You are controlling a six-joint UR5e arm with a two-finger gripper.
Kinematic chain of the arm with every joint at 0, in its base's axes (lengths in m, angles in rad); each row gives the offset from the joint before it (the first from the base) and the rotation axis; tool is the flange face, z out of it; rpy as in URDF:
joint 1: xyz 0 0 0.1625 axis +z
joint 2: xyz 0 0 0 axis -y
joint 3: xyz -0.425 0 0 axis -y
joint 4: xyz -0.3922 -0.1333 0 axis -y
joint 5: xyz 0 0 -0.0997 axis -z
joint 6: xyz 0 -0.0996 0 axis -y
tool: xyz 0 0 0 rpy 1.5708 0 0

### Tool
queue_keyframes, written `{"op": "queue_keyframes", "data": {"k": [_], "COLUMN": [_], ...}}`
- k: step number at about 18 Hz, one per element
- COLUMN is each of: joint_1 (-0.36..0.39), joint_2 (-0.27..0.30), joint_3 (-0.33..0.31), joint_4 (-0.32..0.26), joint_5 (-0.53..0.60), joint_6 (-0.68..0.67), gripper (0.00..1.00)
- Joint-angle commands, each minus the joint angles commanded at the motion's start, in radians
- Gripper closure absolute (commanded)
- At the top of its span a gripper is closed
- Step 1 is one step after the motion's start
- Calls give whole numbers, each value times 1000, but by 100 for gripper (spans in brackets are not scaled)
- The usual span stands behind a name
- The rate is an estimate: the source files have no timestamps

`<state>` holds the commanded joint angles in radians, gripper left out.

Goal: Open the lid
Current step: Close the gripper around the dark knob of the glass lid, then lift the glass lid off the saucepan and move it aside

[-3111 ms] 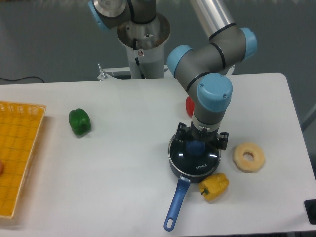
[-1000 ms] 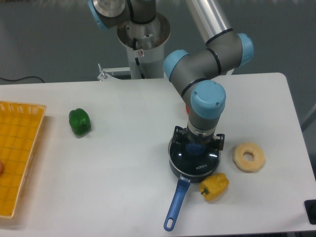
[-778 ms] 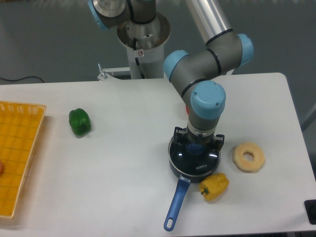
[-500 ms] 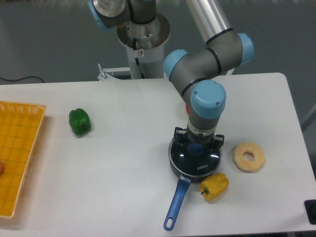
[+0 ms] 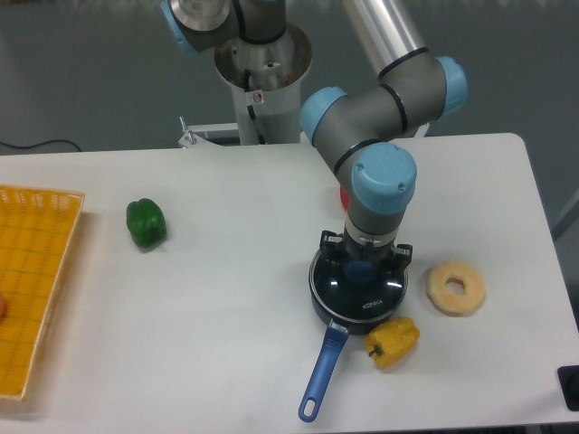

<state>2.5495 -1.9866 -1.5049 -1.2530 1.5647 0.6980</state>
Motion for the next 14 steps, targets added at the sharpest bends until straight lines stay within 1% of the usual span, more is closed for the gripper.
{"op": "queue_keyframes", "data": {"k": [2, 4, 9, 14], "joint_1": [-9, -18, -54, -109], "joint_2": [8, 15, 37, 35], "joint_3": [12, 14, 17, 32], "joint_4": [-25, -28, -63, -63], "joint_5": [-23, -34, -72, -77], "joint_6": [-3, -12, -28, -121], "gripper": [46, 46, 46, 46]}}
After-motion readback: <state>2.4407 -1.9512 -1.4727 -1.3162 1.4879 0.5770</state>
